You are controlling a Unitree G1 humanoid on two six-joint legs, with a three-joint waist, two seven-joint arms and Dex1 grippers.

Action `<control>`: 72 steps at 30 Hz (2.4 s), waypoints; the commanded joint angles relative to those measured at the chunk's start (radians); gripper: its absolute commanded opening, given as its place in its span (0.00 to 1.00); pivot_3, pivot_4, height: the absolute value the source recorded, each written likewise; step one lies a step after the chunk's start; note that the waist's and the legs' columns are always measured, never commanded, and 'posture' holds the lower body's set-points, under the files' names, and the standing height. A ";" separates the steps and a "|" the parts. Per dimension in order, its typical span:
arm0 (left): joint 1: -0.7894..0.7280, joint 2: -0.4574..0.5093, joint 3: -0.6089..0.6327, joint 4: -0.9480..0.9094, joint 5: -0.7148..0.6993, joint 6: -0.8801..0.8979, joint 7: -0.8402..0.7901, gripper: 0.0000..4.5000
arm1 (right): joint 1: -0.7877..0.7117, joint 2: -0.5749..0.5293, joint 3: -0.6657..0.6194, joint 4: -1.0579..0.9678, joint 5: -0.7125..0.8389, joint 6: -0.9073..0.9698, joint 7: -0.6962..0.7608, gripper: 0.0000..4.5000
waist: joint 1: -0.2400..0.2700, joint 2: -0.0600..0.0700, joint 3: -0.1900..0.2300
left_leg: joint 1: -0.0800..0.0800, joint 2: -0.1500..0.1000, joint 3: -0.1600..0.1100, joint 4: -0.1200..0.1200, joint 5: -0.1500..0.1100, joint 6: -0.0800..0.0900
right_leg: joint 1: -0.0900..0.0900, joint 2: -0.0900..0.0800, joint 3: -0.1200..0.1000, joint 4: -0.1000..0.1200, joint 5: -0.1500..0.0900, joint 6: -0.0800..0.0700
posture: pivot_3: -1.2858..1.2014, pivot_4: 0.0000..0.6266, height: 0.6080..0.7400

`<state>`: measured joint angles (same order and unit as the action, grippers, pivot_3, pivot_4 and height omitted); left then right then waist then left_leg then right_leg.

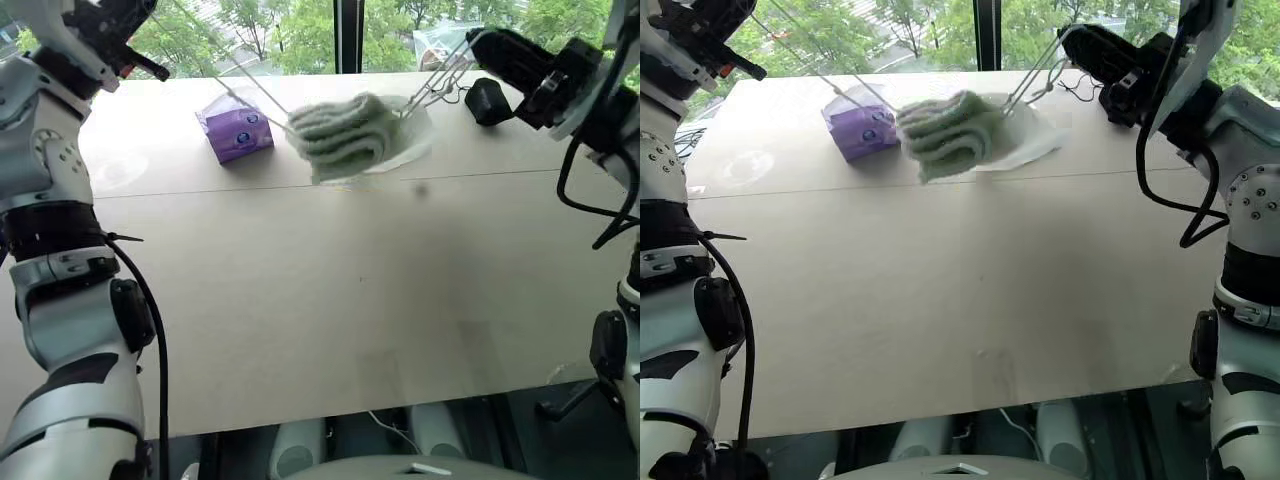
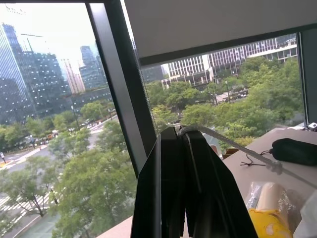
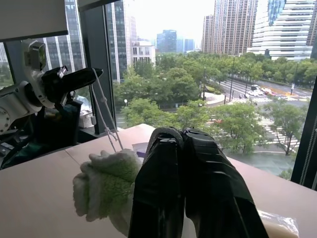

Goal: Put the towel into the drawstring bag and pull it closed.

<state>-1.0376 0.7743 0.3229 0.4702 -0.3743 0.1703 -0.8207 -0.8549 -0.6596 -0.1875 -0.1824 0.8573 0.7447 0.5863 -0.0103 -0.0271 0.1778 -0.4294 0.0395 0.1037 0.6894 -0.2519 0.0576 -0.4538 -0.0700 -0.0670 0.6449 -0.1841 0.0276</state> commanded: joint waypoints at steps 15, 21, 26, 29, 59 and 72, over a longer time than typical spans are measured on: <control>0.922 0.034 -0.241 -0.670 -0.037 0.197 -0.259 0.55 | 0.731 -0.136 0.254 -0.185 -0.478 -0.309 0.162 0.51 | 0.024 0.002 -0.002 | 0.012 0.001 -0.002 0.000 -0.003 0.004 | 0.012 -0.001 -0.001 -0.001 -0.004 -0.003 | 0.52 0.24 1.00; 0.612 0.030 -0.336 -0.686 -0.141 0.354 -0.341 0.56 | 0.918 -0.163 0.132 -0.320 -0.504 -0.276 0.117 0.99 | 0.039 0.002 -0.003 | 0.012 0.001 -0.004 0.000 -0.003 0.004 | 0.012 0.000 -0.002 -0.001 -0.004 -0.003 | 0.52 0.24 1.00; 0.250 -0.153 -0.539 -0.405 0.018 0.293 -0.360 0.56 | 1.031 -0.081 0.023 -0.502 -0.373 -0.174 0.049 0.99 | 0.050 0.004 -0.006 | 0.013 -0.002 -0.004 0.000 -0.003 0.005 | 0.015 0.002 -0.002 -0.002 -0.004 -0.001 | 0.52 0.24 1.00; 0.144 -0.226 -0.618 -0.216 0.111 0.167 -0.419 0.56 | 1.027 -0.032 0.024 -0.572 -0.369 -0.139 -0.016 0.99 | 0.033 0.004 -0.006 | 0.014 -0.002 -0.002 0.000 -0.003 0.005 | 0.015 0.004 0.001 -0.003 -0.004 -0.001 | 0.52 0.24 1.00; 0.039 -0.353 -0.732 -0.011 0.304 0.102 -0.664 0.29 | 1.009 0.137 0.311 -0.660 -0.570 -0.099 -0.219 1.00 | 0.024 0.004 -0.006 | 0.011 0.000 -0.003 0.000 -0.004 0.006 | 0.011 0.004 0.002 -0.003 -0.005 -0.002 | 0.52 0.24 1.00; 0.042 -0.370 -0.743 0.002 0.345 0.119 -0.657 0.01 | 0.995 0.157 0.344 -0.638 -0.584 -0.102 -0.223 1.00 | 0.024 0.004 -0.006 | 0.011 0.000 -0.003 0.000 -0.004 0.006 | 0.011 0.004 0.002 -0.003 -0.005 -0.002 | 0.52 0.24 1.00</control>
<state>-0.9872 0.4099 -0.4292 0.4830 -0.0314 0.2990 -1.4871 0.1491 -0.5066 0.1499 -0.8022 0.2777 0.6512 0.3641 0.0137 -0.0234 0.1720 -0.4183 0.0394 0.1007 0.6891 -0.2556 0.0637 -0.4425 -0.0663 -0.0654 0.6423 -0.1889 0.0258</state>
